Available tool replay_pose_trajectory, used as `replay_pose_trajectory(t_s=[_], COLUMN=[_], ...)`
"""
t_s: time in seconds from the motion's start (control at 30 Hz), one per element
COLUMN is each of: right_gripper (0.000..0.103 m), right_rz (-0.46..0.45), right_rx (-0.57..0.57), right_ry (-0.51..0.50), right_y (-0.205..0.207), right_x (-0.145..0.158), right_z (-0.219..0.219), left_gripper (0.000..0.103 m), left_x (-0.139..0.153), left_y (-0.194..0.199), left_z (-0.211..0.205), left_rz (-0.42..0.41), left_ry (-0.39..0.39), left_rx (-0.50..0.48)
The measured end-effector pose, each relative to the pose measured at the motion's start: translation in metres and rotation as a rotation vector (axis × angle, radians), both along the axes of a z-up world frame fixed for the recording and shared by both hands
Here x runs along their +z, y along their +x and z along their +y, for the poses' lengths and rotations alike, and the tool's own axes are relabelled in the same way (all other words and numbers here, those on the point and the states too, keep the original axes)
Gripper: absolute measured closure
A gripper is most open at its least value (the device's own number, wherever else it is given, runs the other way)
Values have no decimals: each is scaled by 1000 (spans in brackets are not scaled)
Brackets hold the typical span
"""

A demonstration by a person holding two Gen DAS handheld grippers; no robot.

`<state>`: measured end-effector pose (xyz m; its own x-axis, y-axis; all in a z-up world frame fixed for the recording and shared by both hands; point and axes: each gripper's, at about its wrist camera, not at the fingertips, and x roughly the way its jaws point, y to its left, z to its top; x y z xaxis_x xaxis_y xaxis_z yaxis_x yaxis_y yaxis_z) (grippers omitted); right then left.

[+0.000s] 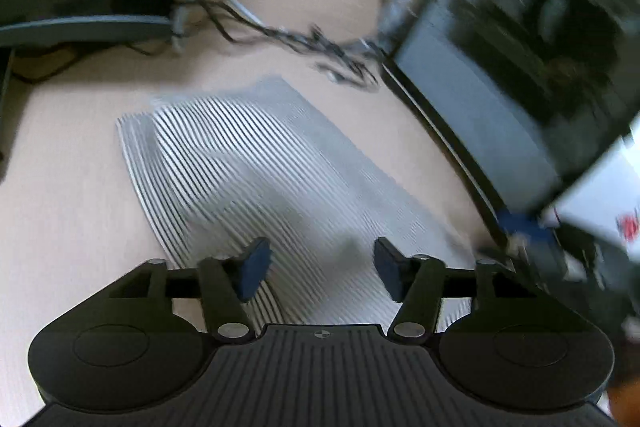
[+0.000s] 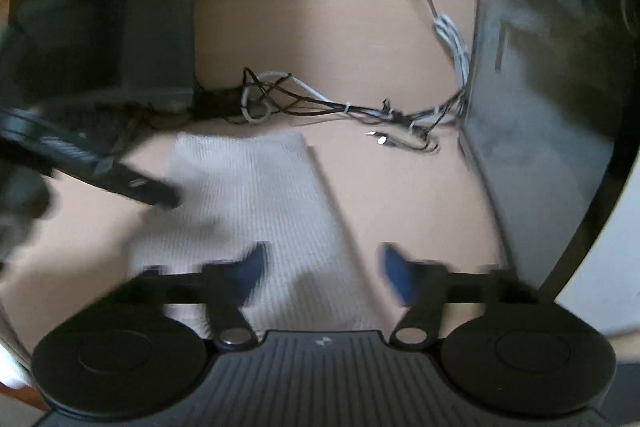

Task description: Fold clothes

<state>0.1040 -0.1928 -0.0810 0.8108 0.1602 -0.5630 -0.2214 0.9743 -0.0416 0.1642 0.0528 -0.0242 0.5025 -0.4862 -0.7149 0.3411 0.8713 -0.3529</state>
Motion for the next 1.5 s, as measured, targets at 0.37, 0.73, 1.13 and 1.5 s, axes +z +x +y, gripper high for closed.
replay_pose_trajectory(t_s=[0.37,0.73,1.13,1.5], right_gripper=[60,58,27,65], right_rz=[101,23,-15,135], right_rx=[152,365,824,770], right_ry=[43,-61,-245,-153], right_y=[0,0,-61,-48], right_x=[-35,-19,1,-16], right_z=[-4,3,15,50], left_gripper=[45,29,11,8], left_x=[-20,-4,8,42], left_y=[-33,-76,-98,-121], left_z=[7,38,29,19], left_rz=[14,-66,-129,-285], left_ry=[49,-25,215,379], left_rx=[142,366,380,112])
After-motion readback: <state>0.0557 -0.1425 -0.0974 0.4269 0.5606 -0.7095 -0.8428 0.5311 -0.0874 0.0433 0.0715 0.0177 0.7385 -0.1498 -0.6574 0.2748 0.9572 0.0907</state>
